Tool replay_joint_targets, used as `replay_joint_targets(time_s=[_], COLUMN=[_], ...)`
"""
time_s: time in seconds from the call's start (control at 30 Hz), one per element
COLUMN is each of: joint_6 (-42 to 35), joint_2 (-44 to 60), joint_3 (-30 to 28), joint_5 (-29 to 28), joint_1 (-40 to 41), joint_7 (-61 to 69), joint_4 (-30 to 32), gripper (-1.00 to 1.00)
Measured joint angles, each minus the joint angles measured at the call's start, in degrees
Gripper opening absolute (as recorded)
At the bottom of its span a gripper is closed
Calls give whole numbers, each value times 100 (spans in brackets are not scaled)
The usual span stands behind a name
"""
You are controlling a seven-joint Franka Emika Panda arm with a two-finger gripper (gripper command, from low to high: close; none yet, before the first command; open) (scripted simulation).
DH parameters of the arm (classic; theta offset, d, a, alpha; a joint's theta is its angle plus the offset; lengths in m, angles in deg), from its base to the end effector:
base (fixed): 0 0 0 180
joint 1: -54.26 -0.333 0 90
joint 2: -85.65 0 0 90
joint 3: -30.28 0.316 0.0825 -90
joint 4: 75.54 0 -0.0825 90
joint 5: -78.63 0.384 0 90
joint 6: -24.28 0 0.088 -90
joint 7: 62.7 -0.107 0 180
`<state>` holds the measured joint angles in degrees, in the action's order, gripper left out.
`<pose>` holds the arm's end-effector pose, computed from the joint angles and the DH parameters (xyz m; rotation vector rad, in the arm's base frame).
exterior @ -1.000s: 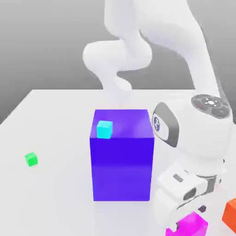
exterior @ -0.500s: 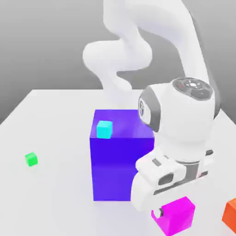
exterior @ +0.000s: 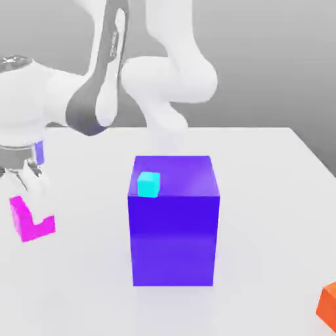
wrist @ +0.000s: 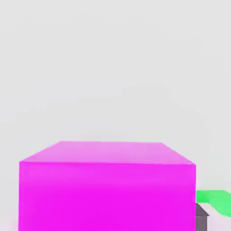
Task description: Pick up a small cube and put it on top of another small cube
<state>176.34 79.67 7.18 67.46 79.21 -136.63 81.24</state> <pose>0.2729 -0.2895 0.2526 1.7294 -2.5665 0.0438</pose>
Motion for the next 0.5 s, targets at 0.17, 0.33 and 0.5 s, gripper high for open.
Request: replay_joint_targets(time_s=[0.17, 0.33, 0.5], joint_6=[147, 440, 802], joint_2=[-205, 247, 714], joint_3=[-498, -560, -487], joint_5=[398, 1273, 2012], joint_1=[491, 273, 162], joint_7=[-389, 192, 719], joint_4=[439, 409, 375], gripper=[-100, -100, -100])
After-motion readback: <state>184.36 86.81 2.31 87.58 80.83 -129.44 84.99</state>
